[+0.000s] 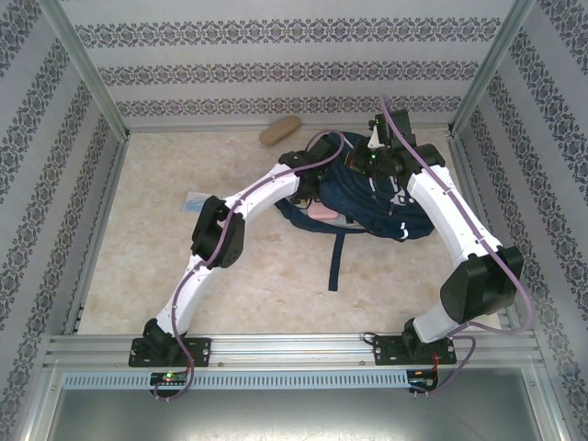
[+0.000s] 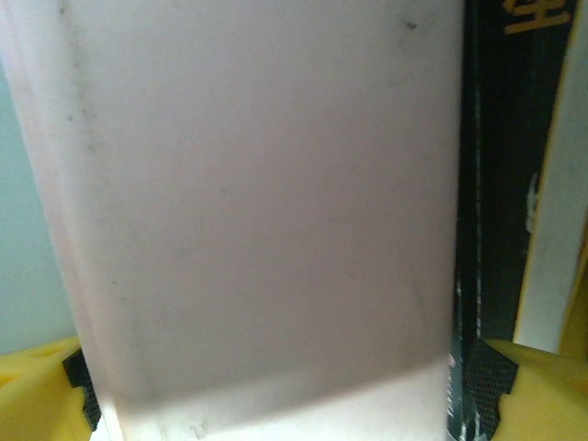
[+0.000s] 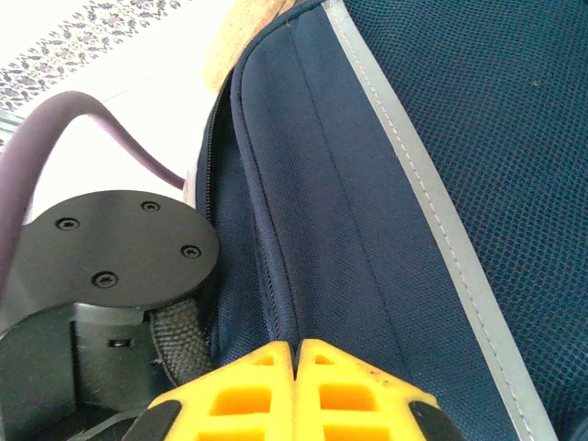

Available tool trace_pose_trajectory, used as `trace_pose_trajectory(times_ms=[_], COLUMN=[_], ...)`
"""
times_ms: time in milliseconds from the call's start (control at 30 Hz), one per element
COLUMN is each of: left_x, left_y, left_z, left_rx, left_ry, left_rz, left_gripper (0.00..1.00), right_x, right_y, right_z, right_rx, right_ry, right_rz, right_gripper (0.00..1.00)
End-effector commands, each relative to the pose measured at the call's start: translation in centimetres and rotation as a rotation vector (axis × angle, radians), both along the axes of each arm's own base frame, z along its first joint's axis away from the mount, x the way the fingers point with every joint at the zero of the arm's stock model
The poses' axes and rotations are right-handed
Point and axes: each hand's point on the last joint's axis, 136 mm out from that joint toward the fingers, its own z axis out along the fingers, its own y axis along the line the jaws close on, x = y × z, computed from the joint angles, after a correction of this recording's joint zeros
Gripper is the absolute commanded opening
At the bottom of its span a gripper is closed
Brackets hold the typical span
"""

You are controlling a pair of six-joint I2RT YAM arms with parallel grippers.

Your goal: Pack the student bag

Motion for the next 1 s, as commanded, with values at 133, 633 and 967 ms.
trace_pose_trajectory(times_ms=[133, 633, 967], left_x=[-2.3, -1.5, -2.5], left_y=[-3.6, 4.1, 19.1], left_z=[4.6, 10.4, 10.0], left_rx=[-0.181, -0.037, 0.141], left_ry=[-0.033, -0.165, -0.171], left_rz=[-0.103, -0.013, 0.315], left_gripper=[1.0, 1.0, 0.97], right_x=[0.3, 0.5, 0.7], right_y=[1.7, 1.7, 2.3], right_z=[4.2, 3.1, 2.0], right_rx=[0.085, 0.08, 0.087], right_ry=[-0.129, -0.107, -0.097], right_rz=[0.038, 0.04, 0.053], right_gripper=[0.0, 0.0, 0.0])
